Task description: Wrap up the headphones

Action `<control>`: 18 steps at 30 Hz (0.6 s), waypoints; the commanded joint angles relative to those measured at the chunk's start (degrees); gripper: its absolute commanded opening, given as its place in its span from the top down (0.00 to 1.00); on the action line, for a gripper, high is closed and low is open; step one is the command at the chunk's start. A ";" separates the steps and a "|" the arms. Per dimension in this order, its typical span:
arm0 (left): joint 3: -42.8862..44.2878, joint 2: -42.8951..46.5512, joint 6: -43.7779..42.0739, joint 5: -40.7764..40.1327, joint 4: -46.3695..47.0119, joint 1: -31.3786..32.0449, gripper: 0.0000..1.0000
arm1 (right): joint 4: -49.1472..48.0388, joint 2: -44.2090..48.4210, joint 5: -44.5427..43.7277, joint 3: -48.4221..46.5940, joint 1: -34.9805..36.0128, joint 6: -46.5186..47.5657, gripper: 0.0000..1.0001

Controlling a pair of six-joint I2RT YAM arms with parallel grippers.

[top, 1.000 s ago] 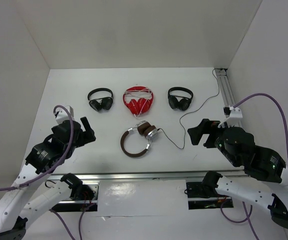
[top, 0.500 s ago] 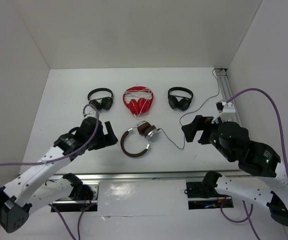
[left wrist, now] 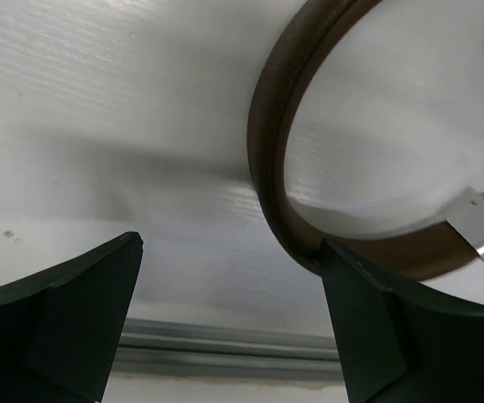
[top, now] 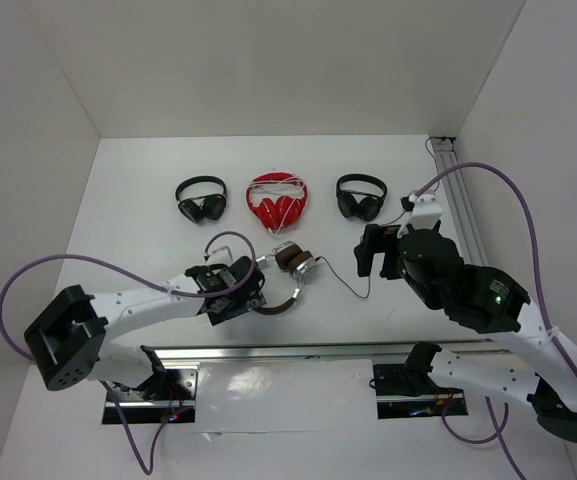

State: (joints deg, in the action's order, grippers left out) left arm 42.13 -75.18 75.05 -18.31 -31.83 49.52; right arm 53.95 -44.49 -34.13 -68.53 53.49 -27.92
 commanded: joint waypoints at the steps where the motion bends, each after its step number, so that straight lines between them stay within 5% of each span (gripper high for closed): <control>1: 2.69 -5.05 7.21 -4.63 -0.77 1.46 0.01 | -1.21 0.63 -1.29 2.34 0.47 1.55 0.00; 6: 4.98 -12.10 14.69 -8.32 -4.64 4.62 0.01 | -3.15 1.86 -0.76 3.49 0.47 2.08 0.00; 8: 4.98 -13.32 16.00 -8.33 -4.64 4.62 0.07 | -3.15 2.39 -0.76 4.02 0.47 2.08 0.00; 9: 4.98 -13.33 16.01 -8.33 -4.64 4.62 0.20 | -3.15 3.00 -0.76 4.02 0.47 2.08 0.00; 13: 3.41 -12.63 18.73 -8.85 -5.78 6.29 0.32 | -3.15 3.01 -1.29 4.02 0.47 2.08 0.00; 18: 0.33 -10.69 20.40 -8.85 -5.78 6.82 0.89 | -3.15 3.01 -1.29 4.02 0.47 1.56 0.00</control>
State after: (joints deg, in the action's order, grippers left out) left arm 45.60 -86.56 94.00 -27.05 -32.27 55.88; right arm 53.30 -41.45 -34.13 -64.79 53.49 -26.52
